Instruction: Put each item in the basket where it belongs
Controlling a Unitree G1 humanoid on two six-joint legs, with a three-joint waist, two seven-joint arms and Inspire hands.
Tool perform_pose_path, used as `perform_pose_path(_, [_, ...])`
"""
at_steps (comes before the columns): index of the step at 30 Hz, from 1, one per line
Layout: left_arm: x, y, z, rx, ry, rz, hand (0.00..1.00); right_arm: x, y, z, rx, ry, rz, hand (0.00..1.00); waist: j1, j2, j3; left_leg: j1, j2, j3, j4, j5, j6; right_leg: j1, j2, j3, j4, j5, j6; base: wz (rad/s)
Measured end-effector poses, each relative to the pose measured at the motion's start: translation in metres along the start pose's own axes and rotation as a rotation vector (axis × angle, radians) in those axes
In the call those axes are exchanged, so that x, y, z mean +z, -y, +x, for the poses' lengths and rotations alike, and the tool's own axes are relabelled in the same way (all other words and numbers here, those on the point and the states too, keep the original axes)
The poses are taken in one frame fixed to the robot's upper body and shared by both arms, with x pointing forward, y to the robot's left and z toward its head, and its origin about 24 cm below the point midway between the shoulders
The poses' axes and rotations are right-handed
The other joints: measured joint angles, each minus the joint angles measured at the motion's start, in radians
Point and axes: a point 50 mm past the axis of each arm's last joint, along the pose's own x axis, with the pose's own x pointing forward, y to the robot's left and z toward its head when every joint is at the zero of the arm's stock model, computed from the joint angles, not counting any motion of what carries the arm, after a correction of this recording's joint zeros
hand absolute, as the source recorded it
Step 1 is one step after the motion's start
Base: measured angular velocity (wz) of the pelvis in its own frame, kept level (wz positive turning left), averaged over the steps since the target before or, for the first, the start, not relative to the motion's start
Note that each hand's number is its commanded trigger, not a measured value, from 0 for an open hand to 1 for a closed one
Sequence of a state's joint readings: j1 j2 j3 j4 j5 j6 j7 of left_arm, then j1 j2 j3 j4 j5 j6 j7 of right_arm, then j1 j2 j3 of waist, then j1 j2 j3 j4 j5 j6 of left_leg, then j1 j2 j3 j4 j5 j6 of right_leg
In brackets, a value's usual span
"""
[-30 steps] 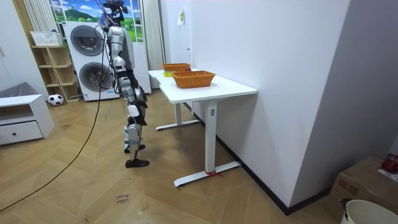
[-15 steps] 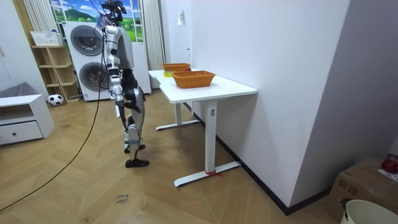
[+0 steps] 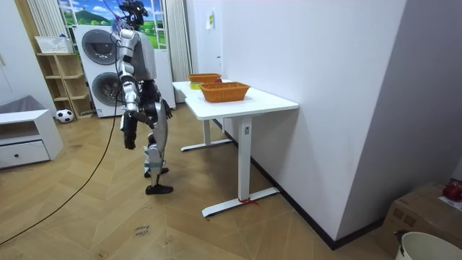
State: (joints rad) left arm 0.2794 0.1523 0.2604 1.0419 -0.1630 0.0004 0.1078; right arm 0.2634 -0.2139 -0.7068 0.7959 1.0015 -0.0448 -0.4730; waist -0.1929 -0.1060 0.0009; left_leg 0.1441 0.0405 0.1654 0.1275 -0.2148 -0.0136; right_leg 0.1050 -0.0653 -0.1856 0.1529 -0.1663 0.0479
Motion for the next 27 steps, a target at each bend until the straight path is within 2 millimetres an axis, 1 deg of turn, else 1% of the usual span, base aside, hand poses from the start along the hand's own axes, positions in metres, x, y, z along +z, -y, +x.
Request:
perform_pose_path(2, [0.003,0.000,0.000,-0.001,0.012,-0.002,0.00,0.012,-0.006,-0.003,-0.032,0.050,0.042,0.00,0.002,-0.001,-0.0013,-0.016,0.000,0.003,0.000,0.000,0.000,-0.014,0.001,0.011,0.004,0.000,0.000,-0.06])
perform_pose_path(6, [0.006,-0.002,0.000,0.002,0.024,0.001,0.00,0.025,-0.013,-0.008,-0.063,0.096,0.080,0.00,-0.004,0.006,-0.0029,-0.031,0.001,0.001,0.001,0.001,0.000,-0.035,0.001,0.004,0.019,0.000,0.000,0.00])
perform_pose_path(7, [0.007,-0.002,0.000,0.001,0.027,0.002,0.00,0.028,-0.016,-0.010,-0.071,0.116,0.081,0.00,-0.005,0.006,-0.0018,-0.032,0.001,0.001,0.001,0.001,0.000,-0.036,0.000,0.004,0.019,0.000,0.000,0.00])
perform_pose_path(8, [0.007,-0.002,0.000,0.000,0.029,0.002,0.00,0.033,-0.021,-0.014,-0.070,0.139,0.087,0.00,-0.006,0.007,-0.0033,-0.032,0.000,0.001,0.001,0.000,0.000,-0.036,0.000,0.005,0.020,0.000,0.000,0.00])
perform_pose_path(9, [0.007,-0.002,0.000,0.000,0.029,0.002,0.00,0.037,-0.023,-0.015,-0.072,0.155,0.091,0.00,-0.008,0.006,-0.0025,-0.032,0.000,0.001,0.000,0.000,0.000,-0.036,0.000,0.005,0.021,0.000,0.000,0.00])
perform_pose_path(10, [0.008,-0.002,0.000,0.000,0.034,0.002,0.00,0.044,-0.026,-0.018,-0.081,0.193,0.105,0.00,-0.015,0.011,-0.0014,-0.031,0.000,0.002,0.000,0.000,0.001,-0.036,0.000,0.005,0.022,0.000,0.000,0.00])
perform_pose_path(12, [0.011,-0.002,0.000,-0.001,0.048,0.005,0.00,0.055,-0.034,-0.025,-0.077,0.262,0.120,0.00,-0.015,0.013,-0.0015,-0.033,0.000,0.001,-0.001,0.000,0.001,-0.039,0.000,0.006,0.025,-0.001,0.001,0.00])
perform_pose_path(14, [0.013,-0.002,0.000,-0.001,0.057,0.019,0.00,0.074,-0.046,-0.038,-0.050,0.374,0.117,0.00,-0.021,0.018,-0.0023,-0.045,0.001,0.001,0.000,0.000,0.001,-0.056,0.000,0.005,0.034,-0.001,0.002,-0.02])
perform_pose_path(15, [0.013,-0.002,0.000,-0.001,0.058,0.018,0.00,0.079,-0.050,-0.042,-0.039,0.399,0.126,0.00,-0.021,0.020,-0.0008,-0.047,0.001,0.001,0.000,0.000,0.001,-0.057,0.000,0.005,0.033,-0.001,0.002,-0.06])
perform_pose_path(17, [0.012,-0.001,0.000,-0.004,0.053,0.023,0.00,0.099,-0.065,-0.058,-0.009,0.523,0.136,0.00,-0.021,0.020,-0.0005,-0.046,0.000,0.001,0.001,0.000,0.001,-0.059,0.000,0.003,0.033,-0.001,0.002,-0.06])
perform_pose_path(18, [0.012,0.000,0.001,-0.005,0.052,0.024,0.00,0.104,-0.068,-0.062,-0.003,0.555,0.137,0.00,-0.020,0.019,-0.0005,-0.046,0.000,0.000,0.001,0.000,0.001,-0.058,0.000,0.003,0.033,-0.001,0.001,0.00])
perform_pose_path(20, [0.011,-0.001,0.000,-0.004,0.048,0.028,0.00,0.120,-0.077,-0.080,0.030,0.680,0.142,0.00,-0.016,0.017,-0.0013,-0.044,0.000,-0.001,0.002,0.000,0.002,-0.057,0.000,0.003,0.033,-0.002,0.000,0.00])
perform_pose_path(22, [0.010,-0.001,0.000,-0.001,0.045,0.030,0.00,0.130,-0.082,-0.095,0.058,0.772,0.159,0.00,-0.015,0.016,-0.0007,-0.045,0.000,-0.001,0.003,0.000,0.002,-0.057,0.000,0.004,0.033,-0.002,0.000,0.00])
perform_pose_path(23, [0.010,-0.001,0.000,0.003,0.046,0.031,0.00,0.135,-0.084,-0.101,0.064,0.814,0.164,0.00,-0.006,0.012,-0.0002,-0.045,0.000,-0.001,0.003,0.000,0.002,-0.057,0.000,0.003,0.032,-0.002,0.000,0.00])
perform_pose_path(25, [0.011,0.000,0.000,0.004,0.049,0.043,0.00,0.140,-0.087,-0.109,0.070,0.854,0.179,0.00,0.006,0.006,0.0000,-0.045,0.000,-0.001,0.002,0.000,0.002,-0.058,0.000,0.003,0.033,-0.002,0.000,0.00])
perform_pose_path(27, [0.012,0.001,0.001,-0.001,0.052,0.057,0.00,0.146,-0.092,-0.121,0.103,0.890,0.215,0.00,0.008,0.004,-0.0007,-0.047,0.000,-0.001,0.002,0.000,0.002,-0.062,0.000,0.003,0.034,-0.002,0.000,0.00])
